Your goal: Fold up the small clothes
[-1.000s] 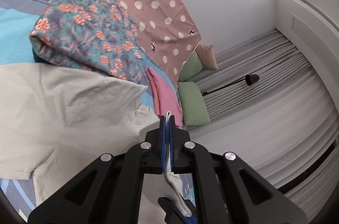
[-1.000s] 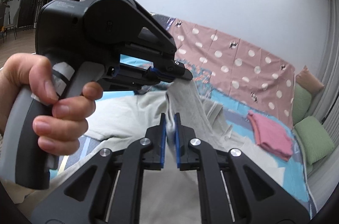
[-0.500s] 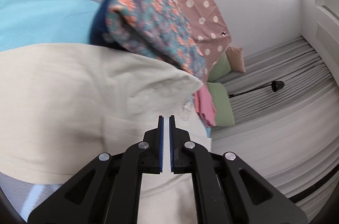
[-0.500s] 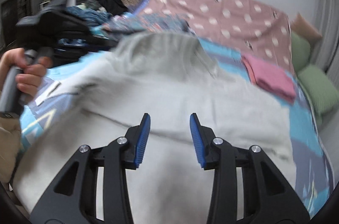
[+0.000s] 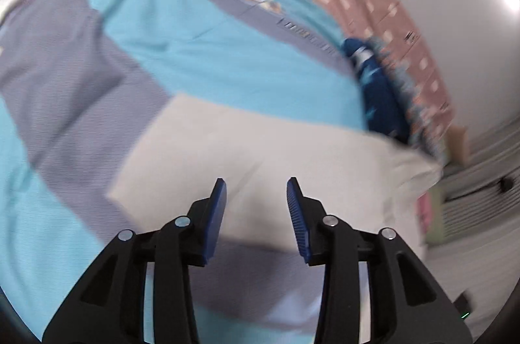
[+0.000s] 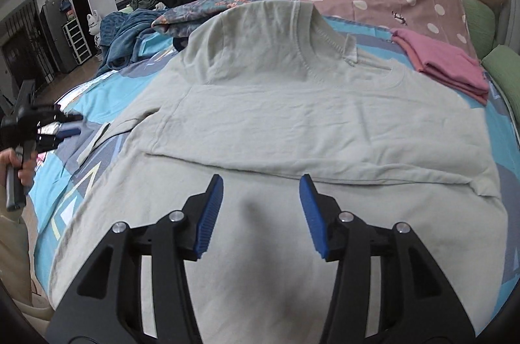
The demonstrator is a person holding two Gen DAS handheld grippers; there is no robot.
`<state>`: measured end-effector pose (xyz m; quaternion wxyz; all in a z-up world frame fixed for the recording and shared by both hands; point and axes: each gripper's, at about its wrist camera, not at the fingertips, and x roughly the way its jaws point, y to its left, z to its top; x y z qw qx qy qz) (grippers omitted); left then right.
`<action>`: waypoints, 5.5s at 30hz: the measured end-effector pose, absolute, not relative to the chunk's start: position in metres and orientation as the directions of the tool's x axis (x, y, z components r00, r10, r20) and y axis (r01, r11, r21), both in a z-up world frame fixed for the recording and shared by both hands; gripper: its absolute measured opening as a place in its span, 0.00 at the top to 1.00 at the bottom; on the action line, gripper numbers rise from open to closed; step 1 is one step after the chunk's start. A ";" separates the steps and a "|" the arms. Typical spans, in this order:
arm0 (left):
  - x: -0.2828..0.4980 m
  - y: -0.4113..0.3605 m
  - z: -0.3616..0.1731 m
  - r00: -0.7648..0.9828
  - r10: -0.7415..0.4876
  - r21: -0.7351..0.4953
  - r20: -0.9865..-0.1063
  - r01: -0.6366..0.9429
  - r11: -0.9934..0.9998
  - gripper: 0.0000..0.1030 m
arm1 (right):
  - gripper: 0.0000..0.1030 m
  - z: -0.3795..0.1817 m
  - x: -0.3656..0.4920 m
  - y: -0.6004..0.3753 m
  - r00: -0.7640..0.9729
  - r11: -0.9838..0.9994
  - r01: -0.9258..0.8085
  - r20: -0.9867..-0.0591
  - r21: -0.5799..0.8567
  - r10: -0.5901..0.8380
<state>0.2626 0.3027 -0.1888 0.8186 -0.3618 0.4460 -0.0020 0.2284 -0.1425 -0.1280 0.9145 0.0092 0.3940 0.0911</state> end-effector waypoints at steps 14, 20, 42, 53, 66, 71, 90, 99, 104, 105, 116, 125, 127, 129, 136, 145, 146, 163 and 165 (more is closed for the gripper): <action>0.254 0.284 -0.229 0.459 -0.180 -0.298 -0.870 -0.199 0.934 0.55 | 0.45 -0.126 0.223 -0.131 0.662 0.979 -0.171 -0.723 0.109 0.196; 0.244 0.272 -0.228 0.394 -0.047 -0.104 -0.918 -0.124 0.987 0.54 | 0.44 -0.130 0.227 -0.134 0.650 0.978 -0.157 -0.731 0.140 0.209; 0.239 0.289 -0.224 0.547 -0.001 -0.163 -0.837 -0.248 0.955 0.81 | 0.34 -0.130 0.222 -0.139 0.642 0.975 -0.147 -0.734 0.165 0.221; 0.237 0.347 -0.248 0.645 -0.213 -0.549 -0.734 -0.379 0.745 0.94 | 0.31 -0.128 0.220 -0.134 0.639 0.974 -0.161 -0.736 0.157 0.224; 0.225 0.335 -0.176 0.801 -0.220 -0.628 -0.556 -0.232 0.743 0.96 | 0.30 -0.120 0.223 -0.130 0.629 0.962 -0.181 -0.728 0.204 0.273; 0.227 0.292 -0.114 0.844 -0.282 -0.589 -0.456 -0.048 0.807 0.95 | 0.30 -0.101 0.238 -0.113 0.550 0.876 -0.289 -0.682 0.386 0.482; 0.250 0.066 -0.150 0.578 -0.461 -0.293 -0.674 0.364 0.884 0.95 | 0.26 -0.097 0.315 -0.084 0.312 0.879 -0.398 -0.862 0.264 0.400; 0.235 0.041 -0.148 0.640 -0.311 -0.068 -0.703 0.375 0.925 0.95 | 0.25 -0.102 0.338 -0.048 0.181 0.686 -0.684 -0.853 0.248 0.489; 0.224 0.025 -0.146 0.675 -0.267 0.039 -0.688 0.402 0.915 0.95 | 0.25 -0.097 0.343 -0.021 0.120 0.573 -0.790 -0.861 0.218 0.494; 0.222 0.021 -0.147 0.675 -0.264 0.054 -0.689 0.411 0.910 0.95 | 0.25 -0.098 0.342 -0.018 0.111 0.553 -0.806 -0.865 0.210 0.490; 0.219 -0.002 -0.160 0.674 -0.202 0.193 -0.711 0.463 0.865 0.93 | 0.27 -0.120 0.339 0.025 0.027 0.392 -0.911 -0.931 0.127 0.363; 0.227 0.009 -0.161 0.668 -0.196 0.176 -0.718 0.447 0.877 0.81 | 0.61 -0.139 0.336 0.058 0.129 0.317 -0.946 -0.973 -0.062 0.193; 0.228 0.012 -0.160 0.675 -0.185 0.181 -0.714 0.433 0.883 0.74 | 0.72 -0.137 0.343 0.054 0.135 0.363 -0.930 -0.968 -0.051 0.210; 0.230 0.015 -0.160 0.674 -0.191 0.172 -0.714 0.432 0.885 0.74 | 0.87 -0.134 0.350 0.048 0.132 0.410 -0.912 -0.961 -0.022 0.243; 0.228 0.030 -0.156 0.671 -0.218 0.119 -0.708 0.417 0.901 0.72 | 0.67 -0.123 0.365 0.018 0.097 0.548 -0.827 -0.928 0.126 0.360; 0.227 0.058 -0.154 0.679 -0.268 -0.001 -0.683 0.367 0.930 0.66 | 0.60 -0.125 0.364 0.008 0.155 0.637 -0.754 -0.899 0.160 0.410; 0.226 0.059 -0.153 0.683 -0.278 -0.019 -0.676 0.361 0.932 0.63 | 0.55 -0.125 0.364 0.009 0.158 0.645 -0.746 -0.896 0.167 0.415; 0.223 0.098 -0.143 0.770 -0.345 -0.172 -0.536 0.300 0.938 0.43 | 0.97 -0.093 0.381 -0.001 0.105 0.698 -0.464 -0.748 0.546 0.655; 0.228 0.099 -0.143 0.797 -0.288 -0.136 -0.530 0.255 0.957 0.41 | 0.97 -0.087 0.377 0.007 0.097 0.685 -0.448 -0.731 0.574 0.676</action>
